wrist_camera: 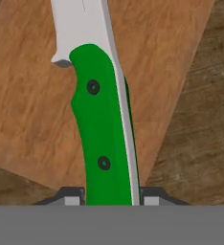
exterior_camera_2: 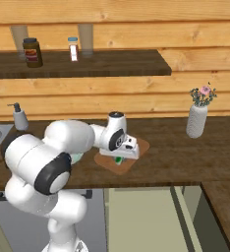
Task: Pick up the knife from the drawer and place it on the cutting board. Then place the meat from the plate to the cutting board.
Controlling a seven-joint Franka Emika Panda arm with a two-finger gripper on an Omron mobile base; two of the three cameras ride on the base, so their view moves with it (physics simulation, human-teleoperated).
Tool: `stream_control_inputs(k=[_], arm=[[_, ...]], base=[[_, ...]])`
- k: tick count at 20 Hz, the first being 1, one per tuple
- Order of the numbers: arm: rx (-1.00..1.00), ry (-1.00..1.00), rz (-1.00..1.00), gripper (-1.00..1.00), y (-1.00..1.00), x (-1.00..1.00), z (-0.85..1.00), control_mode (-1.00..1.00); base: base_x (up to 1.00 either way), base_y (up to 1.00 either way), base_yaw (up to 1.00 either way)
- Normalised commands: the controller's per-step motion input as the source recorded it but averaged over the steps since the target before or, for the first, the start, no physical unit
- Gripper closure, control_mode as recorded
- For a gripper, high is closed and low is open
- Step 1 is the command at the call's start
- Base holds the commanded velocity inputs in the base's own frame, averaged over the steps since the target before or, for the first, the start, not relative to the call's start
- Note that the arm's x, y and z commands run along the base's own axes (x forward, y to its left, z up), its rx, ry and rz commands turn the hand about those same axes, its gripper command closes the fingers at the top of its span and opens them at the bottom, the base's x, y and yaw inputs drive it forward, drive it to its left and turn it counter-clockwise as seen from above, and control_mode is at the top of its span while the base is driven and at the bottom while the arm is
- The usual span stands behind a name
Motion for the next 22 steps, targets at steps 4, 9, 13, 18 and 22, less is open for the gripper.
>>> stream_control_inputs(k=[4, 9, 13, 18, 22], arm=[[0.00, 0.01, 0.00, 1.00, -0.26, 0.42, -0.42, -1.00], [0.00, 0.00, 0.00, 1.00, -0.09, 0.31, -0.44, -1.00], [0.00, 0.00, 0.00, 1.00, 0.00, 0.09, -0.38, -1.00], [0.00, 0.00, 0.00, -1.00, 0.00, -0.04, -0.14, -1.00], [0.02, -0.01, -0.07, -1.00, 0.00, -0.42, 0.21, -1.00]], base=[[0.00, 0.00, 0.00], [0.00, 0.00, 0.00], [0.00, 0.00, 0.00], [0.00, 0.00, 0.00], [0.00, 0.00, 0.00]])
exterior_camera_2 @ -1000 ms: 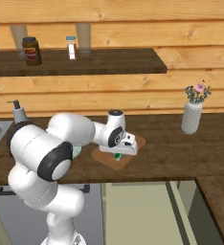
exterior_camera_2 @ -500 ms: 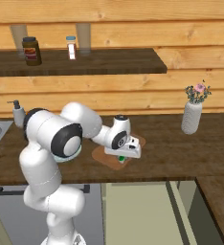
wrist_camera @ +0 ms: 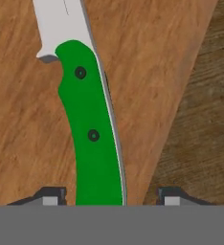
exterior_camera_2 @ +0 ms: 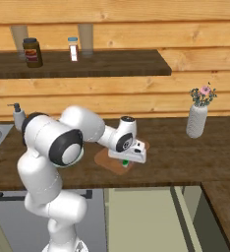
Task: Pick up the knife from the drawer and place it on the cutting board. Then place the meat from the plate to the cutting board.
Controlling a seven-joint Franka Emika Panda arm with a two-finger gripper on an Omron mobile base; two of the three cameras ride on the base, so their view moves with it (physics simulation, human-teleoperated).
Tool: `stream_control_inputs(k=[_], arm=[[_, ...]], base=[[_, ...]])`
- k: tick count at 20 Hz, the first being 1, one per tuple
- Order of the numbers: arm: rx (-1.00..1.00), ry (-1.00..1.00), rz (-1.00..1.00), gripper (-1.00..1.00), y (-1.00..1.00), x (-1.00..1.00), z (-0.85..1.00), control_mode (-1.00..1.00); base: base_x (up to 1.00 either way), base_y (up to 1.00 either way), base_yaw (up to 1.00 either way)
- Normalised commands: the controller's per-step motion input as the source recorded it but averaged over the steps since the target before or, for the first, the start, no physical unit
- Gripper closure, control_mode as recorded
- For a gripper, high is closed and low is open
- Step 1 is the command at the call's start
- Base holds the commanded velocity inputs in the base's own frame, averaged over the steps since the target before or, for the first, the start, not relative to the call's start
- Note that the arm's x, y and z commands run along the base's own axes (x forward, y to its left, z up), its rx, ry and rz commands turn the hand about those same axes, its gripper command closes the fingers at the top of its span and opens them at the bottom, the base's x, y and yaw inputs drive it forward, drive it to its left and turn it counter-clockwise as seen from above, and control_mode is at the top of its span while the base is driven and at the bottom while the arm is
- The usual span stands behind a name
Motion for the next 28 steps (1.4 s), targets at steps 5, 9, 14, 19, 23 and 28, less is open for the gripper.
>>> stream_control_inputs(k=[5, 9, 14, 19, 23, 28], arm=[[0.00, -0.08, -0.06, -1.00, 0.23, -0.39, 0.65, -1.00], [0.00, -0.10, -0.06, -1.00, 0.40, -0.52, 0.78, -1.00], [0.00, -0.08, -0.08, -1.00, 0.68, -0.67, 0.54, -1.00], [0.00, 0.00, -0.02, -1.00, 0.96, -0.64, 0.42, -1.00], [0.00, 0.00, 0.00, -1.00, 1.00, -0.37, 0.30, -1.00], [0.00, 0.00, 0.00, -1.00, 0.99, -0.10, 0.10, -1.00]], base=[[0.00, 0.00, 0.00], [0.00, 0.00, 0.00], [0.00, 0.00, 0.00], [0.00, 0.00, 0.00], [0.00, 0.00, 0.00], [0.00, 0.00, 0.00]])
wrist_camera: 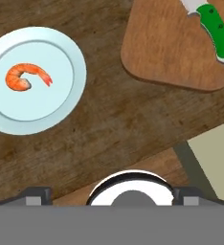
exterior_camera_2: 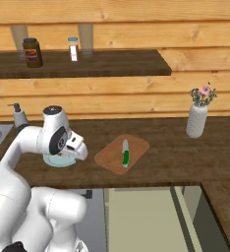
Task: Pick up the knife from the drawer and place it on the cutting board. Then place the meat from the plate to the cutting board.
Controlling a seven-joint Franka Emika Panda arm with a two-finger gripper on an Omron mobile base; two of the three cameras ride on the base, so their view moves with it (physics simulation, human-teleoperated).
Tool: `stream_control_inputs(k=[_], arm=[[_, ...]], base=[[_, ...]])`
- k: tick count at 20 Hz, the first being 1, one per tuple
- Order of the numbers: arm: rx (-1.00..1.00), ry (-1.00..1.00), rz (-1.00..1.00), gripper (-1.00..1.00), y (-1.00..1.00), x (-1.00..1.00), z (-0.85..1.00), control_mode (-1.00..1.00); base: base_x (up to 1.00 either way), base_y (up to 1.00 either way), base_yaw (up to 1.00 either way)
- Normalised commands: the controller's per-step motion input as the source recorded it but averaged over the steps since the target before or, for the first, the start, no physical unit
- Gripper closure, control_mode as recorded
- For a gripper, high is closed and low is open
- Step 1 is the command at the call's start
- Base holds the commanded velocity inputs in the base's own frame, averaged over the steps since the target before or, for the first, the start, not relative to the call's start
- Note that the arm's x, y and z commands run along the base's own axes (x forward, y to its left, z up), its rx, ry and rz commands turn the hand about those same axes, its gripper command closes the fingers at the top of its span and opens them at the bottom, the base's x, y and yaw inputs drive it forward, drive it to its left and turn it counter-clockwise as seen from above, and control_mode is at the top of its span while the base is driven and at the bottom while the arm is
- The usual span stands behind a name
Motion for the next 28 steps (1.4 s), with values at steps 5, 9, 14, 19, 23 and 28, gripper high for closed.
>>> stream_control_inputs(k=[5, 9, 14, 19, 23, 28], arm=[[0.00, 0.00, 0.00, -1.00, 0.78, 0.00, 0.05, -1.00], [0.00, 0.00, 0.00, -1.00, 0.46, 0.09, 0.01, -1.00], [0.01, 0.00, 0.00, -1.00, 0.11, 0.16, 0.01, -1.00], [0.03, 0.00, 0.00, -1.00, 0.03, 0.28, 0.00, -1.00], [0.00, 0.00, 0.01, -1.00, 0.26, 0.24, 0.00, -1.00], [-0.10, 0.06, 0.07, -1.00, 0.27, 0.27, -0.01, -1.00]], base=[[0.00, 0.00, 0.00], [0.00, 0.00, 0.00], [0.00, 0.00, 0.00], [0.00, 0.00, 0.00], [0.00, 0.00, 0.00], [0.00, 0.00, 0.00]])
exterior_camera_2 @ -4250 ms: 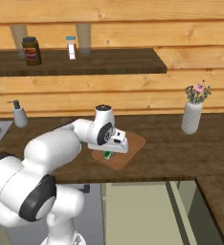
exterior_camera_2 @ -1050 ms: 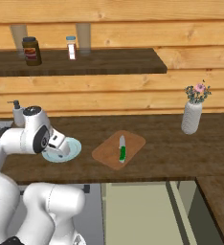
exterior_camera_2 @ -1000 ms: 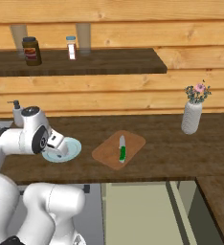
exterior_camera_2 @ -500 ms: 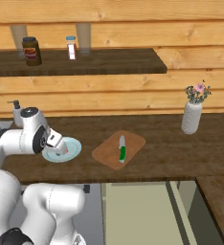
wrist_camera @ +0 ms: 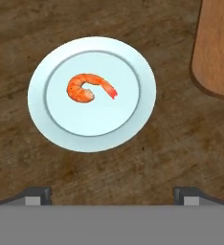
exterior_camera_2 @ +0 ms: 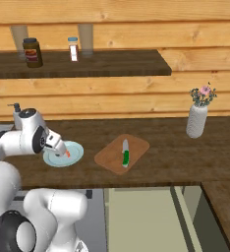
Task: Pick up the knife from the drawer and place it on the cutting board. Then place the meat from the plate to the cutting board.
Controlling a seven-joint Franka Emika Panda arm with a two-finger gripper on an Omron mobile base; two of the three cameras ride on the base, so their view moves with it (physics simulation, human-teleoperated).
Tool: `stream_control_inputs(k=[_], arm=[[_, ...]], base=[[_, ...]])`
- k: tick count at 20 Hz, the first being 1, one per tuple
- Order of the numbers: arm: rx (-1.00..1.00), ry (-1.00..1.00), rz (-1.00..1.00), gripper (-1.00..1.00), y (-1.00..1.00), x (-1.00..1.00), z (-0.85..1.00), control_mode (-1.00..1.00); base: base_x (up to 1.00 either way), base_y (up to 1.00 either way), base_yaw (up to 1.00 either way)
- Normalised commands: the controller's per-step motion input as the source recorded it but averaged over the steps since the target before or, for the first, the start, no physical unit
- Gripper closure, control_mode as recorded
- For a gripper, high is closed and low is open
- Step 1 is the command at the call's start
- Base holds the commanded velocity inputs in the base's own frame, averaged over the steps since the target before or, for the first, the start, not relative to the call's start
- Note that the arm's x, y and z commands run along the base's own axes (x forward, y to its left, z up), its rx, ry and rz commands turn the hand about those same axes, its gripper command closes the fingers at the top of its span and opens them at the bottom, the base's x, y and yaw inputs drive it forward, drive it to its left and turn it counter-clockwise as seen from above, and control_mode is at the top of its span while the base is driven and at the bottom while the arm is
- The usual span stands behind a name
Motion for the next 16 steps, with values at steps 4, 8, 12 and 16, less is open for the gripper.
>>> stream_control_inputs(k=[4, 8, 12, 16], arm=[[-0.13, 0.12, 0.15, -1.00, 0.04, 0.31, -0.04, -1.00], [-0.07, 0.11, 0.21, -1.00, 0.00, 0.30, -0.06, -1.00], [-0.03, 0.13, 0.19, -1.00, 0.00, 0.23, -0.08, -1.00], [0.00, 0.04, 0.15, -1.00, -0.01, 0.06, -0.21, -1.00]], base=[[0.00, 0.00, 0.00], [0.00, 0.00, 0.00], [0.00, 0.00, 0.00], [0.00, 0.00, 0.00]])
